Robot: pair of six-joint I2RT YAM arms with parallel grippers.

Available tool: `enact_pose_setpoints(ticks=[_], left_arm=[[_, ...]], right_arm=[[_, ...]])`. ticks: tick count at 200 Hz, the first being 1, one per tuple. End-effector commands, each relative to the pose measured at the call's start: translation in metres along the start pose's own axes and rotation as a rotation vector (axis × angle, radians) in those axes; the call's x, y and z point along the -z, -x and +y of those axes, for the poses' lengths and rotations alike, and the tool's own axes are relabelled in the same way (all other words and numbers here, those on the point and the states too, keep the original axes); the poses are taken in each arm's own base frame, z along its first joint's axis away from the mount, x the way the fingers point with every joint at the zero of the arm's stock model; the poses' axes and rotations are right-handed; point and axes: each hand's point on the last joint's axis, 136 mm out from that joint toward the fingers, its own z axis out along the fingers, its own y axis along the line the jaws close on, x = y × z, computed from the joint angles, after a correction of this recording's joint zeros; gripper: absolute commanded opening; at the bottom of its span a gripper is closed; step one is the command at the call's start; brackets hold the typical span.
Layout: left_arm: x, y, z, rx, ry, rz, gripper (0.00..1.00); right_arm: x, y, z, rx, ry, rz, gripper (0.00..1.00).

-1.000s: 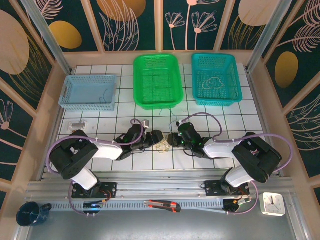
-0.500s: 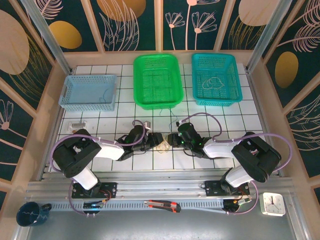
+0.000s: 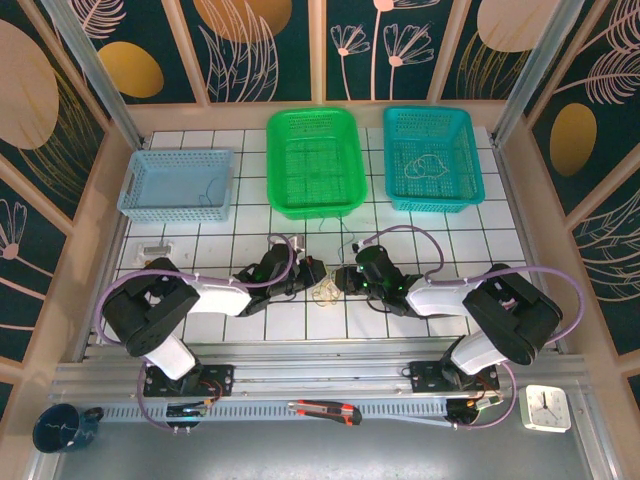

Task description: Untangle the cables

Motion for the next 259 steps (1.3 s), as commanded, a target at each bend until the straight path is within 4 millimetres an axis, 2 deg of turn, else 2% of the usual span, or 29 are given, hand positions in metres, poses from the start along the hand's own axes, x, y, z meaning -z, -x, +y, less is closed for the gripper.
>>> enact_pose_setpoints(ticks=[1, 39, 81, 114, 133, 153, 182, 209, 223, 244, 259], left_arm=[[0.006, 0.003, -0.003, -0.029, 0.003, -0.025, 0.00], [0.018, 0.008, -0.006, -0.046, -0.014, -0.062, 0.00], [0.041, 0.032, -0.047, -0.130, -0.073, -0.137, 0.00], [0.063, 0.050, -0.088, -0.192, -0.135, -0.187, 0.00], [0.073, 0.058, -0.107, -0.217, -0.165, -0.202, 0.00], [0.081, 0.063, -0.123, -0.236, -0.189, -0.213, 0.00], [0.090, 0.069, -0.139, -0.255, -0.217, -0.227, 0.00], [0.094, 0.071, -0.146, -0.261, -0.233, -0.230, 0.00], [0.096, 0.071, -0.149, -0.262, -0.241, -0.231, 0.00], [0.096, 0.072, -0.154, -0.261, -0.253, -0.228, 0.00], [0.098, 0.073, -0.157, -0.259, -0.262, -0.231, 0.00]], right_arm=[[0.002, 0.000, -0.001, -0.013, -0.006, -0.011, 0.23], [0.003, 0.005, 0.002, -0.021, 0.011, -0.019, 0.22], [0.005, 0.008, -0.002, -0.031, 0.007, -0.027, 0.22], [0.009, 0.010, -0.001, -0.035, 0.014, -0.030, 0.34], [0.015, 0.017, 0.003, -0.030, 0.023, -0.044, 0.45], [0.028, 0.032, 0.010, -0.011, 0.031, -0.080, 0.56], [0.058, 0.060, 0.018, 0.003, 0.049, -0.163, 0.64], [0.086, 0.083, 0.026, 0.026, 0.075, -0.243, 0.67], [0.099, 0.095, 0.037, 0.052, 0.112, -0.284, 0.69], [0.110, 0.109, 0.058, 0.102, 0.184, -0.328, 0.70], [0.111, 0.114, 0.071, 0.129, 0.230, -0.345, 0.70]])
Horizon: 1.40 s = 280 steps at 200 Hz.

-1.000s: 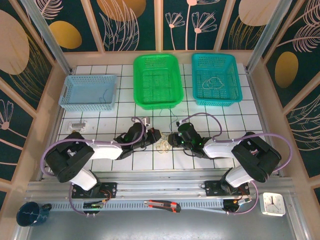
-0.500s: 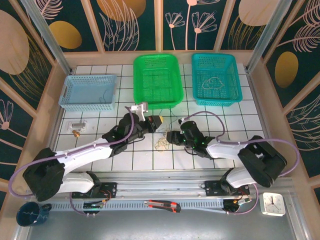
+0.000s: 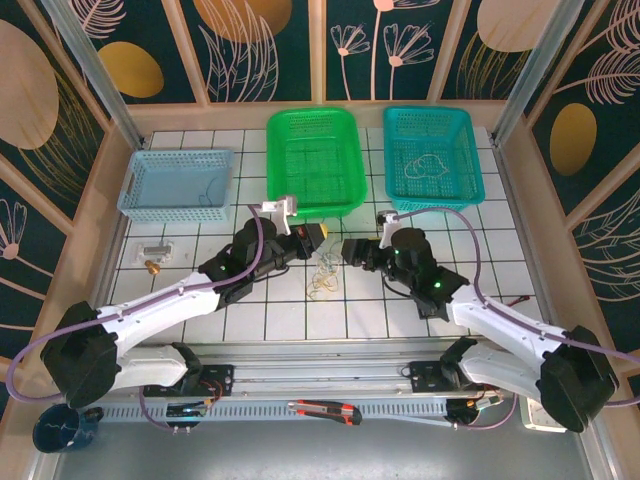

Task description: Untangle the cables

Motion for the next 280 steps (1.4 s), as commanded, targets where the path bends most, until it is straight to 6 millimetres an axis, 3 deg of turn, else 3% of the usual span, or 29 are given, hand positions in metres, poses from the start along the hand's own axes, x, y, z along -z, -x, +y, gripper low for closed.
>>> enact_pose_setpoints(ticks=[1, 53, 85, 107, 141, 161, 220, 248, 280], left_arm=[[0.005, 0.012, -0.022, -0.016, -0.052, -0.022, 0.00], [0.005, 0.019, -0.037, 0.000, -0.092, -0.026, 0.00], [0.006, 0.024, -0.047, 0.016, -0.125, -0.027, 0.00], [0.012, 0.032, -0.060, 0.028, -0.164, -0.045, 0.00], [0.022, 0.051, -0.089, 0.020, -0.230, -0.080, 0.00], [0.030, 0.068, -0.108, -0.012, -0.252, -0.113, 0.00], [0.062, 0.134, -0.176, -0.164, -0.294, -0.262, 0.00], [0.073, 0.154, -0.189, -0.224, -0.273, -0.319, 0.00], [0.077, 0.161, -0.187, -0.261, -0.234, -0.350, 0.00]], right_arm=[[-0.001, 0.019, 0.022, 0.068, 0.078, -0.042, 0.70], [-0.033, 0.016, 0.044, 0.101, 0.172, -0.070, 0.70], [-0.056, 0.018, 0.043, 0.088, 0.183, -0.123, 0.66], [-0.073, 0.010, 0.032, 0.070, 0.157, -0.122, 0.60], [-0.088, -0.019, 0.007, 0.028, 0.105, -0.070, 0.36], [-0.089, -0.041, -0.008, -0.002, 0.080, -0.039, 0.33], [-0.084, -0.084, -0.025, -0.053, 0.039, 0.028, 0.37], [-0.083, -0.091, -0.024, -0.056, 0.036, 0.049, 0.47], [-0.077, -0.079, -0.011, -0.049, 0.058, 0.050, 0.56]])
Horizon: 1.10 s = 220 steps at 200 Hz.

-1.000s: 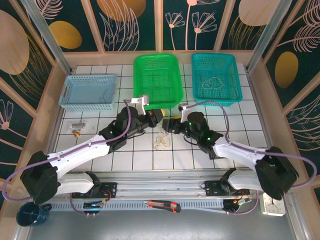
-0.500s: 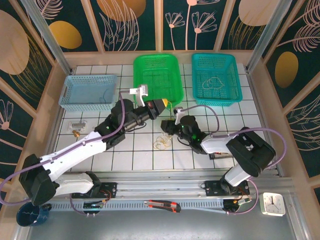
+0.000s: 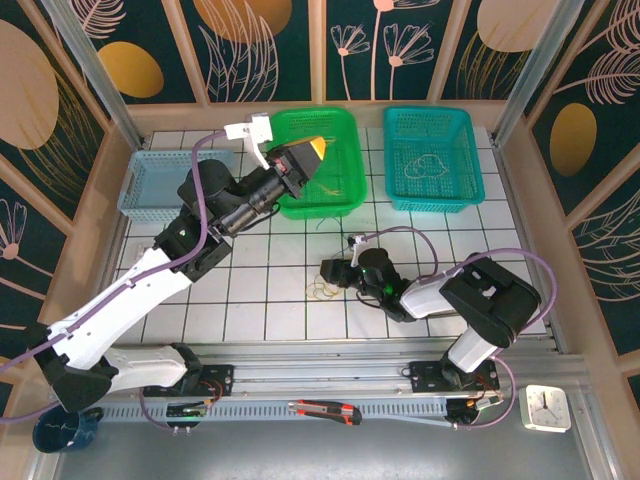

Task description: Untangle the cables

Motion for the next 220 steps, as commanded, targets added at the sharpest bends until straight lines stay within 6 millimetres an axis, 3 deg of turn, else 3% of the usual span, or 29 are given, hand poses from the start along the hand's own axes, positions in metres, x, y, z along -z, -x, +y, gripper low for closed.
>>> enact_pose_setpoints(ticks=[1, 38, 66, 100, 118, 141, 168, 220], left_arm=[[0.003, 0.003, 0.008, -0.071, 0.059, 0.001, 0.00], [0.007, -0.011, 0.028, -0.082, 0.113, 0.014, 0.00], [0.007, -0.027, 0.047, -0.081, 0.147, 0.038, 0.00], [0.007, -0.044, 0.065, -0.076, 0.175, 0.068, 0.00], [0.006, -0.054, 0.073, -0.072, 0.185, 0.087, 0.00], [0.005, -0.065, 0.082, -0.058, 0.187, 0.111, 0.00], [0.001, -0.080, 0.090, -0.052, 0.181, 0.158, 0.00], [-0.002, -0.097, 0.113, -0.049, 0.219, 0.208, 0.00]], right_arm=[[0.006, 0.016, 0.014, 0.006, 0.018, -0.037, 0.56], [0.023, 0.051, 0.041, 0.073, 0.025, -0.064, 0.63], [0.045, 0.085, 0.043, 0.107, -0.013, -0.105, 0.64], [0.087, 0.139, 0.036, 0.111, -0.059, -0.202, 0.65], [0.113, 0.171, 0.039, 0.119, -0.064, -0.269, 0.66], [0.139, 0.198, 0.051, 0.150, -0.045, -0.322, 0.67], [0.149, 0.205, 0.064, 0.232, -0.019, -0.313, 0.68], [0.145, 0.189, 0.061, 0.242, 0.011, -0.278, 0.68]])
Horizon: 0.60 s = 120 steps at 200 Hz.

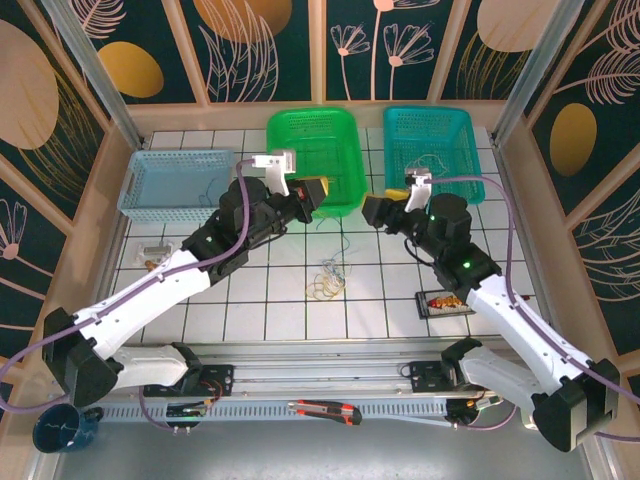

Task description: Untangle the cables

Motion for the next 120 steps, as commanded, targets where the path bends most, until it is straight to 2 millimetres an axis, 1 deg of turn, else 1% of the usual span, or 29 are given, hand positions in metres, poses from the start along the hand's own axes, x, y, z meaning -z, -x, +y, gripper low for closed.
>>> enact_pose_setpoints(ticks=[1, 31, 64, 97, 120], left_arm=[[-0.003, 0.000, 0.005, 0.002, -0.015, -0.002, 0.00], [-0.009, -0.004, 0.019, 0.007, 0.007, 0.009, 0.00], [-0.017, 0.000, 0.037, -0.002, 0.041, 0.007, 0.00], [-0.030, 0.010, 0.053, -0.036, 0.069, 0.000, 0.00], [-0.044, 0.018, 0.070, -0.055, 0.099, -0.004, 0.00]], right_arm=[[0.003, -0.012, 0.002, 0.013, 0.032, 0.031, 0.68], [0.001, -0.032, -0.003, -0.026, 0.039, 0.064, 0.68], [0.003, -0.047, -0.010, -0.061, 0.031, 0.076, 0.68], [0.005, -0.056, -0.017, -0.088, 0.005, 0.080, 0.68], [0.005, -0.060, -0.025, -0.110, -0.028, 0.079, 0.68]])
